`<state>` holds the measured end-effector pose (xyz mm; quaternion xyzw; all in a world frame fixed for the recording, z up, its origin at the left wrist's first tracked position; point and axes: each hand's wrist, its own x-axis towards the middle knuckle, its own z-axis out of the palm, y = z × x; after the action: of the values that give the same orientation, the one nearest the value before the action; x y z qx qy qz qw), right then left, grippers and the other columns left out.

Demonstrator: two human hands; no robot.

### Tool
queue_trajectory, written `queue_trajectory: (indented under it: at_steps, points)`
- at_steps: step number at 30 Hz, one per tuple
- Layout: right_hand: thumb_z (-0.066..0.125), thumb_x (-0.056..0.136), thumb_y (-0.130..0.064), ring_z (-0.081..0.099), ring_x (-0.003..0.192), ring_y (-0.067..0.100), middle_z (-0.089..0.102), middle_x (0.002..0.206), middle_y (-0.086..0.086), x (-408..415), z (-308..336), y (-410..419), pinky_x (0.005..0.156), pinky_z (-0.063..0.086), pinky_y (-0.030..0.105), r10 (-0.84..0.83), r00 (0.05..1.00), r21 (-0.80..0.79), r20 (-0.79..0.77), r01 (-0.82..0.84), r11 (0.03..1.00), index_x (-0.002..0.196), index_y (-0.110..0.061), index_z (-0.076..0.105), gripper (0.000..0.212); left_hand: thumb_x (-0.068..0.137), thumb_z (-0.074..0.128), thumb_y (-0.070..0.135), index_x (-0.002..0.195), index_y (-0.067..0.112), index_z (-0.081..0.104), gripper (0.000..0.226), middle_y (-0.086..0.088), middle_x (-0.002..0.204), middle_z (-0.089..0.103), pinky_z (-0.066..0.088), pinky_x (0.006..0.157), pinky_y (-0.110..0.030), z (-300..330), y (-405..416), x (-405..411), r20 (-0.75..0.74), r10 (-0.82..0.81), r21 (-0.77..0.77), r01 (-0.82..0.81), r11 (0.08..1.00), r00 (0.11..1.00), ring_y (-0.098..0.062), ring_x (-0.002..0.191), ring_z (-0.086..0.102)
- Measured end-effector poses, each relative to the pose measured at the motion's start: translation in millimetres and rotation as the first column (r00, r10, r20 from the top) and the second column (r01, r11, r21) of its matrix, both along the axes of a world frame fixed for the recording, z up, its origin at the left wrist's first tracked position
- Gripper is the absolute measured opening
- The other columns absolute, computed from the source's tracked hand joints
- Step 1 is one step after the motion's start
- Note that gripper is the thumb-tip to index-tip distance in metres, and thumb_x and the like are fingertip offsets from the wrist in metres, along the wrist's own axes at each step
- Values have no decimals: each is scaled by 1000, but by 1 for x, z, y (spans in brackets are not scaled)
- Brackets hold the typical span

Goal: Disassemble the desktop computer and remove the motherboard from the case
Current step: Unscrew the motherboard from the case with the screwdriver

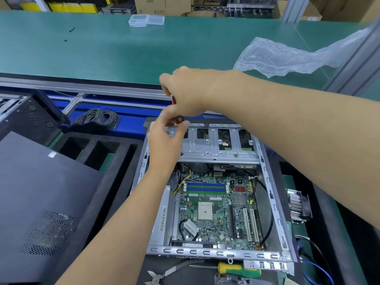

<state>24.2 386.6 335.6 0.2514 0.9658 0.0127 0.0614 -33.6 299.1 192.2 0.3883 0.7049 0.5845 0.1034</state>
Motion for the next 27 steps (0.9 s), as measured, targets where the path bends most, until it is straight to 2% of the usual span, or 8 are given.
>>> queue_trajectory:
  at_steps: [2,5,10,13,16,19,22,27]
  points:
    - [53,93,-54,44,70,26,33,79,1,1,-2,1,54,36,35,-39,999,67,-9,40,997,104,-14,45,42,83,74,29,104,35,57,28,12,93,65,45,80,-24,2,2,-1,15,12,9,-12,1000,1000,-10,88,56]
    - [56,95,-43,42,63,21,32,78,2,1,-5,2,49,28,31,-36,999,66,-16,37,997,106,-11,55,33,82,75,32,106,25,60,29,7,98,63,43,77,-20,2,3,0,29,19,-4,-18,1000,999,-9,91,56]
    - [62,88,-30,55,73,25,43,85,0,0,-4,-2,61,47,37,16,1000,0,-26,-16,1000,110,-18,49,28,93,62,29,113,20,64,22,6,102,65,47,86,-31,-3,-2,1,-10,-25,-6,25,1000,1000,-15,99,57]
    - [61,85,-26,60,89,28,48,93,0,-1,-3,-1,72,53,41,37,999,-79,-8,-38,996,108,-22,47,27,88,70,29,103,23,60,19,8,97,64,45,80,-27,-2,0,0,40,0,3,0,1000,999,-11,89,57]
    - [61,85,-39,60,94,27,49,97,0,0,-4,-1,75,53,42,42,999,-108,7,-41,993,108,-23,47,31,81,77,31,94,30,54,27,8,91,59,40,73,-21,-2,4,0,78,13,-4,-12,1000,997,-10,80,52]
    - [54,90,-58,51,71,21,40,83,-1,1,-9,0,57,42,36,6,999,-37,-49,-8,999,104,-19,44,43,78,79,31,94,44,50,36,4,95,60,42,75,-21,-1,5,0,86,0,15,-2,1000,996,-13,85,54]
    - [57,93,-45,43,62,16,37,79,-1,1,-11,1,50,32,32,17,998,5,-65,-17,1000,104,-17,48,32,81,75,36,102,32,56,28,6,98,62,45,76,-26,-2,6,1,59,-12,13,11,1000,998,-13,92,56]
    - [64,86,-24,59,75,23,48,89,-2,2,-8,4,55,42,32,42,997,-84,-58,-47,995,107,-21,51,25,95,57,30,112,26,63,19,14,99,62,43,82,-19,-13,-1,4,-63,-58,1,58,998,996,-8,96,54]
